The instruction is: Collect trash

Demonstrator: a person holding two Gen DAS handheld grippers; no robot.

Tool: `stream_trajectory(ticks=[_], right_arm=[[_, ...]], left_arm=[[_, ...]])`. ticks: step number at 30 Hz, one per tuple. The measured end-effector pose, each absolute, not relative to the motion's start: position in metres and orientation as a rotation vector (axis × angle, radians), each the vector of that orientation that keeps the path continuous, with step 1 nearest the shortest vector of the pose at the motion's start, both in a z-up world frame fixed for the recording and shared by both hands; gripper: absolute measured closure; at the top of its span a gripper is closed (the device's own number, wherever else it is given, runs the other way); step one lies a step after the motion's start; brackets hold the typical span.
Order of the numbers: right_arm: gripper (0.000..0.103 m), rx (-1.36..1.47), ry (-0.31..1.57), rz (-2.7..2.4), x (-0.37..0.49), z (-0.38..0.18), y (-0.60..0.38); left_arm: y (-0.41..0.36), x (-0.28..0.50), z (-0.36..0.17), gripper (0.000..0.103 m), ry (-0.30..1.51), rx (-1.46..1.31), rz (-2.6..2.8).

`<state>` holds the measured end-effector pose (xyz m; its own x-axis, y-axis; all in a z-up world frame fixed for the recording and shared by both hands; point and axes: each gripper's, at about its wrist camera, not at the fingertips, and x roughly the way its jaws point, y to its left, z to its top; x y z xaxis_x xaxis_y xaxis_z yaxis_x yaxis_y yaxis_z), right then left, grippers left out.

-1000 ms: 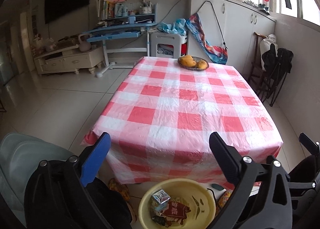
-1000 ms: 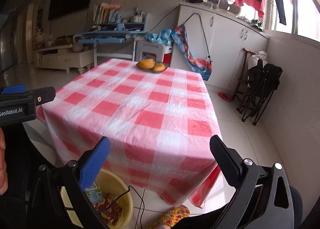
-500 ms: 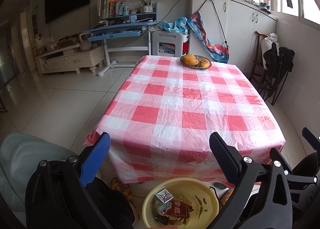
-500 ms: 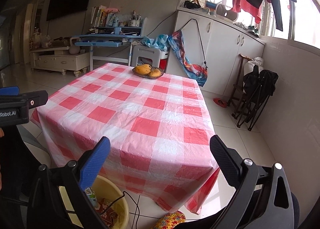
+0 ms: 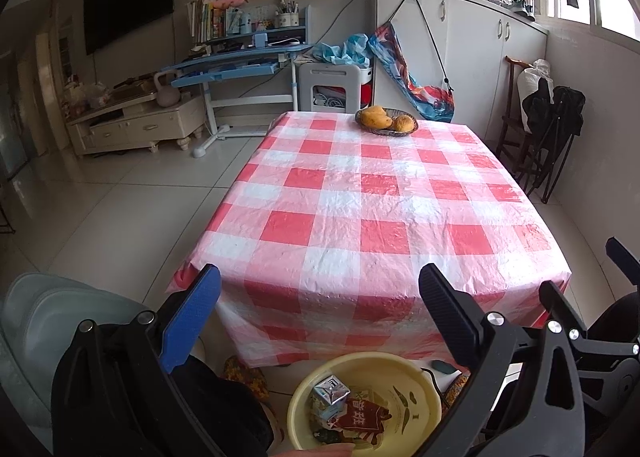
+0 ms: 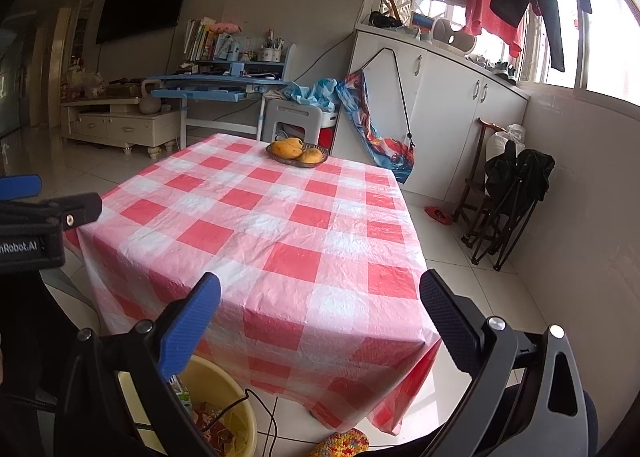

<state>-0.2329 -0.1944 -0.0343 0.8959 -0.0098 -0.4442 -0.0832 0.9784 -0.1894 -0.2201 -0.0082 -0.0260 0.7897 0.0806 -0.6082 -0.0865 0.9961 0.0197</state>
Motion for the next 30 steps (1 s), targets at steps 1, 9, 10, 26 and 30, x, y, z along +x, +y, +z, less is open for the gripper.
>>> stream_trajectory(ticks=[1, 9, 10, 26, 30], right_arm=[[0.008, -0.204, 0.455, 0.040, -0.2332, -0.0337, -0.1944], [0.008, -0.221, 0.455, 0.038, -0.2332, -0.0343, -0.1915], [0.008, -0.219, 0.454, 0.039, -0.2332, -0.0344, -0.1915], [0.008, -0.225, 0.456, 0.037, -0.2329, -0.0353, -0.1907], [0.008, -0.224, 0.456, 0.037, -0.2329, -0.0353, -0.1903]], left_arm=[[-0.0082, -0.2200, -0.0261, 0.007, 0.654, -0.010, 0.089], [-0.0087, -0.2198, -0.0263, 0.007, 0.653, -0.009, 0.089], [-0.0087, -0.2198, -0.0264, 0.007, 0.653, -0.009, 0.089], [-0.0093, -0.2200, -0.0251, 0.007, 0.649, -0.010, 0.092], [-0.0094, -0.2201, -0.0252, 0.007, 0.650, -0.010, 0.091]])
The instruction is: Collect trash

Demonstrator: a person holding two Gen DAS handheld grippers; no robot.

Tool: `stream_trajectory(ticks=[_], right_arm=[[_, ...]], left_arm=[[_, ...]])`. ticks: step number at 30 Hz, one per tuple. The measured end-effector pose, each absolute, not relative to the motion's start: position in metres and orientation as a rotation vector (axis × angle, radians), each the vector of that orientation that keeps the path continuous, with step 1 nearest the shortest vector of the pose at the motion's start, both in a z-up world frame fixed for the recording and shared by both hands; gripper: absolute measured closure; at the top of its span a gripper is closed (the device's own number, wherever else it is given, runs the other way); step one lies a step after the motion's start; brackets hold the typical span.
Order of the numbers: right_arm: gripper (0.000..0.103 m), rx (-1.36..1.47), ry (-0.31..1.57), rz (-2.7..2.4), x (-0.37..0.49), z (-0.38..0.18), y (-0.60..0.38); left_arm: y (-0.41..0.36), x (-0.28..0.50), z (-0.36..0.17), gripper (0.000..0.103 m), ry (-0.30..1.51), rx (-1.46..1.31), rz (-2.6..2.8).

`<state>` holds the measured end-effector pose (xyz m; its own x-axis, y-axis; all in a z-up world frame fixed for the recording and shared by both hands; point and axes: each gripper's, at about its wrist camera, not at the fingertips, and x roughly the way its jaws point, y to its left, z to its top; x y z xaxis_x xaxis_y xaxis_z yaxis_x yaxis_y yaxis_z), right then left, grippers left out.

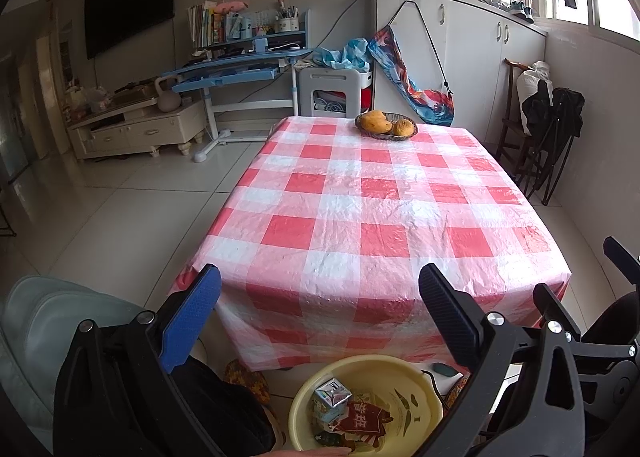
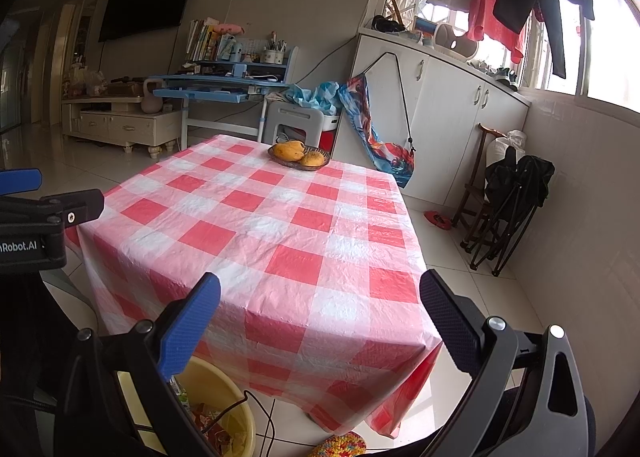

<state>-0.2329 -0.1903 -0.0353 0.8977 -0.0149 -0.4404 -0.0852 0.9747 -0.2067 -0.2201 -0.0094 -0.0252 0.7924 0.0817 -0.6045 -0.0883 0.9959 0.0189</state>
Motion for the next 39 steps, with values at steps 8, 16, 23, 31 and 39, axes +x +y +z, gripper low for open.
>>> stream_trajectory(ticks=[8, 16, 23, 31, 39], right_arm=[[0.008, -0.234, 0.457, 0.042, -0.232, -0.038, -0.189], [0.008, -0.244, 0.458, 0.047, -0.232, -0.040, -0.189], [0.008, -0.248, 0.456, 0.052, -0.233, -0.040, -0.189], [0.008, -0.205, 0.459, 0.069, -0.235, -0.036, -0.193], [0.008, -0.168, 0.480, 0.076, -0.233, -0.035, -0.199]], left_arm=[[-0.010, -0.220, -0.026, 0.007, 0.649, -0.010, 0.091], [-0.010, -0.220, -0.026, 0.007, 0.648, -0.011, 0.091], [-0.011, -0.220, -0.025, 0.007, 0.647, -0.011, 0.090], [-0.014, -0.220, -0.024, 0.007, 0.655, -0.021, 0.073], [-0.013, -0.224, -0.024, 0.007, 0.659, -0.017, 0.053]])
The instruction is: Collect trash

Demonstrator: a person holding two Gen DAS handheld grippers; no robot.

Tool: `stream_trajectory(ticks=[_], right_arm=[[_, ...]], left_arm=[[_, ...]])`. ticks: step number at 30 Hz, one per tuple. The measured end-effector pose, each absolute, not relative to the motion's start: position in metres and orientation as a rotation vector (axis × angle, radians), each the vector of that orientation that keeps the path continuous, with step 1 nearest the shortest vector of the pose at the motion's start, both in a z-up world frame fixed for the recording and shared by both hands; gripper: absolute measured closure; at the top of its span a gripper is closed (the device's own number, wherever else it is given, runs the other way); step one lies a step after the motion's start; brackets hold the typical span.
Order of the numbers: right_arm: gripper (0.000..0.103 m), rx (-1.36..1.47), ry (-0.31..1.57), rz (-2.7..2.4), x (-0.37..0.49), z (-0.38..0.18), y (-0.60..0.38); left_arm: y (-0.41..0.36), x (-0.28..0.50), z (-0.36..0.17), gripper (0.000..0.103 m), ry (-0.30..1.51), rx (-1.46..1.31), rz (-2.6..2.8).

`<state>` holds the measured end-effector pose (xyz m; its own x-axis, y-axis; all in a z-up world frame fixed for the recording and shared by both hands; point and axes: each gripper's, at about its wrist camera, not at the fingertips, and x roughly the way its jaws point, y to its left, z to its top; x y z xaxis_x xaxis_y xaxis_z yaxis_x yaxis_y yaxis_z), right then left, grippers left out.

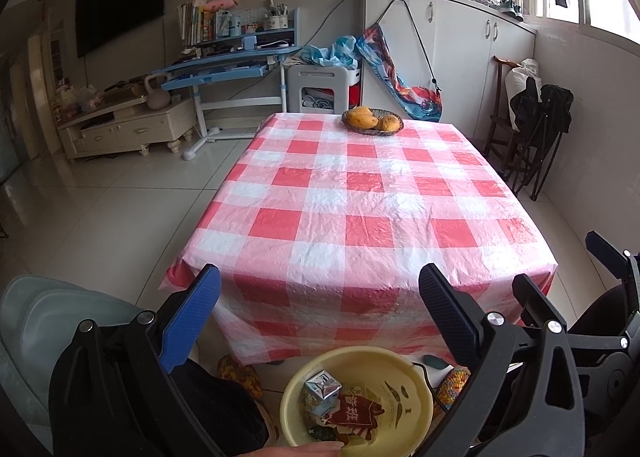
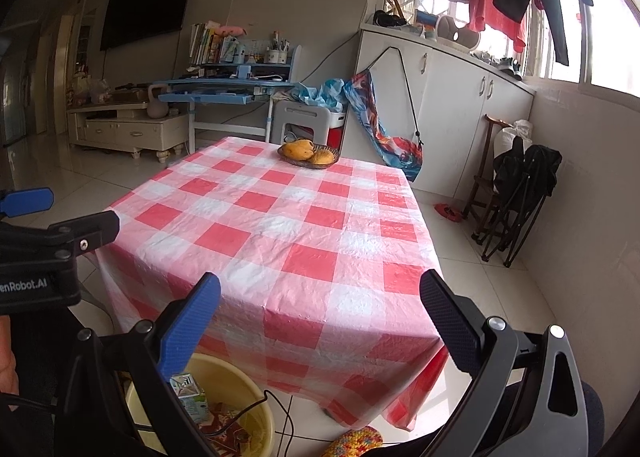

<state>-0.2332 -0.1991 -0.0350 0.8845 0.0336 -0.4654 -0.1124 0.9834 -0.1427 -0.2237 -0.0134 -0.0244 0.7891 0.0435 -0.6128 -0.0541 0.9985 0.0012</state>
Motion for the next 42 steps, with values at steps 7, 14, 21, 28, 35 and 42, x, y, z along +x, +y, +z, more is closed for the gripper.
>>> stream_trajectory(ticks=[7, 14, 21, 28, 35, 42], right_arm=[[0.008, -0.162, 0.499, 0.085, -0.230, -0.036, -0.198], [0.008, -0.170, 0.521, 0.099, -0.227, -0.039, -0.194], [0.008, -0.172, 0.546, 0.115, -0.224, -0.043, -0.192], [0.008, -0.179, 0.553, 0.124, -0.222, -0.045, -0.188], [0.008, -0.188, 0.558, 0.133, -0.220, -0.046, -0.185], [0.008, -0.196, 0.561, 0.139, -0.220, -0.047, -0.183]], left_arm=[[-0.008, -0.222, -0.028, 0.007, 0.683, -0.052, 0.044], [-0.005, -0.219, -0.030, 0.007, 0.697, -0.074, 0.037], [-0.003, -0.217, -0.032, 0.007, 0.710, -0.088, 0.038], [-0.002, -0.215, -0.033, 0.007, 0.714, -0.088, 0.037], [-0.003, -0.216, -0.035, 0.007, 0.717, -0.089, 0.037], [-0.003, -0.215, -0.036, 0.007, 0.717, -0.088, 0.037]])
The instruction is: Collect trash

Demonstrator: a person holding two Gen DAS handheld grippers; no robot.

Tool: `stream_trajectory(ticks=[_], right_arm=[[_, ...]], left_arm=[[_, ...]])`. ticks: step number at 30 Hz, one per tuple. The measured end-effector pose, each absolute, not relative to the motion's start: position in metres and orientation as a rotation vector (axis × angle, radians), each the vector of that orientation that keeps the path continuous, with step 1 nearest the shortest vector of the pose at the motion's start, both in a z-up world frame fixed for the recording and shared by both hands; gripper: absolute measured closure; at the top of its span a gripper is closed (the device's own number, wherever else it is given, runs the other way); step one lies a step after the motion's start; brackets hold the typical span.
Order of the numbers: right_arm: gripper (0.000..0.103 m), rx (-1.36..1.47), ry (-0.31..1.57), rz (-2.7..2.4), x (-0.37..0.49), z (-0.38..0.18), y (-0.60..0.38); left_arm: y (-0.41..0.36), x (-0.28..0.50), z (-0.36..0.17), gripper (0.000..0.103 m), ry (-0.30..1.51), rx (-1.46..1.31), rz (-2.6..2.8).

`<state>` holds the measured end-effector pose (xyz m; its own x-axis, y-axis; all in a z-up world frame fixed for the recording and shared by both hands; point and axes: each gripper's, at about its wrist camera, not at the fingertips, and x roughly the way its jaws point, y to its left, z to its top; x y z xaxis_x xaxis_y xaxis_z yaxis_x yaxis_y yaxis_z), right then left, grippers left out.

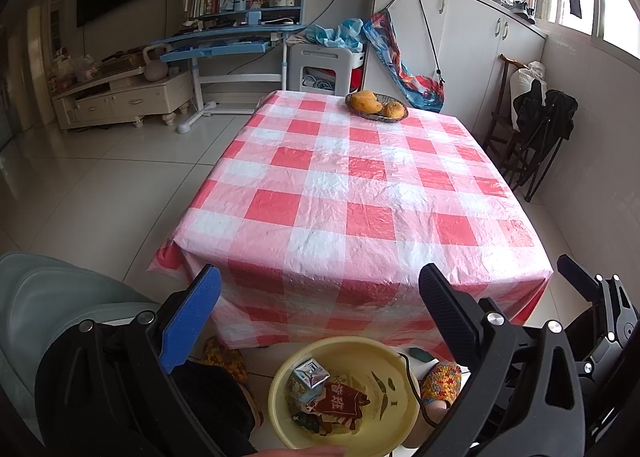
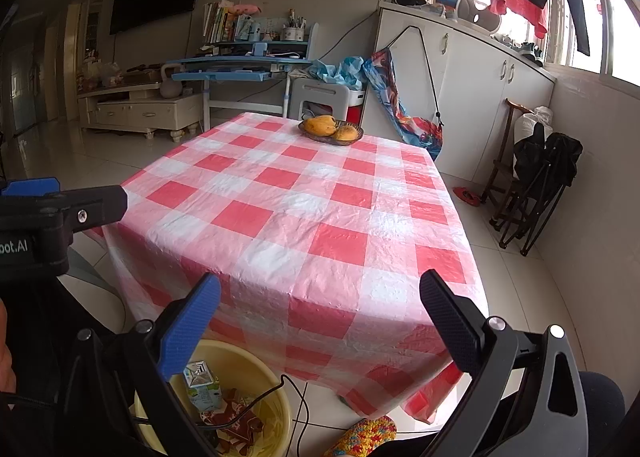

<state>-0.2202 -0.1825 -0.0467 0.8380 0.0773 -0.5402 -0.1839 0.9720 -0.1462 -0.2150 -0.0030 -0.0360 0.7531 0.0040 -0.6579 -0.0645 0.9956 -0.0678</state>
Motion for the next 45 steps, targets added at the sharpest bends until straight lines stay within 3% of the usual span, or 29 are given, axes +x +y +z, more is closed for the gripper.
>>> stream_trajectory(ticks=[45], right_arm=[[0.008, -0.258, 0.533, 0.154, -0.225, -0.046, -0.170]], left_arm=[[-0.003, -0.215, -0.036, 0.007, 0.715, -0.089, 0.037]])
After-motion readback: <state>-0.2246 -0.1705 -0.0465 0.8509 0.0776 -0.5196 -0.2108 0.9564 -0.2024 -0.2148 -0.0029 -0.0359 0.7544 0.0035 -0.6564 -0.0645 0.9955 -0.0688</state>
